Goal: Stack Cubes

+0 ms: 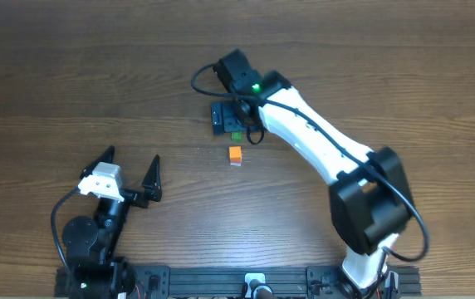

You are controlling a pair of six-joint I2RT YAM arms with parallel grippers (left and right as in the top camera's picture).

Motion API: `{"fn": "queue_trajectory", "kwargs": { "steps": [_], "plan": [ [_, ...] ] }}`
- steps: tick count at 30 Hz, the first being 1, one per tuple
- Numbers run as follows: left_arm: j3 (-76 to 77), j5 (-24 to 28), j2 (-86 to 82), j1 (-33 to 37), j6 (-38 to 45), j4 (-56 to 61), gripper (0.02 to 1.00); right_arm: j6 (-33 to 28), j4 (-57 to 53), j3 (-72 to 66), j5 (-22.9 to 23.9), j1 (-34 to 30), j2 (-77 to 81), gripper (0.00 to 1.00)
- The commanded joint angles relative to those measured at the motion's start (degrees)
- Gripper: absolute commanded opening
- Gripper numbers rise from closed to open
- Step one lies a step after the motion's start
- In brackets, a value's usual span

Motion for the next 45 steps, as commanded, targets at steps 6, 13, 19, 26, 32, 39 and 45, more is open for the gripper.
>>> {"fn": "queue_trajectory", "kwargs": {
  "steps": [6,13,19,26,32,39,45],
  "plan": [
    [-0.5,0.5,-0.4,-0.3,0.9,0.2,0.998,7.8,1.4,1.3,1.0,0.1,6.0,0.991],
    [-0.5,0.5,-0.4,-0.3,0.9,0.2,1.000,7.9,3.0,1.3,1.4,0.3,8.0,0.987],
    [-0.5,0.5,-0.4,-0.3,0.9,0.2,1.000,7.0,3.8,1.3,3.6,1.3,9.2,0.952],
    [-0.5,0.5,-0.4,-0.3,0.9,0.2,1.000,6.3,3.7,1.3,5.8,1.7,9.3,0.860],
    [-0.5,0.6,-0.4,-0.3,0.9,0.2,1.000,4.3,3.8,1.3,7.2,2.5,9.3,0.772],
    [-0.5,0.5,-0.4,-0.3,0.9,0.2,1.000,3.5,3.8,1.3,7.2,2.9,9.3,0.702],
    [-0.5,0.6,-0.4,-0.3,0.9,0.2,1.000,3.6,4.0,1.3,7.2,3.1,9.5,0.641]
  ]
}}
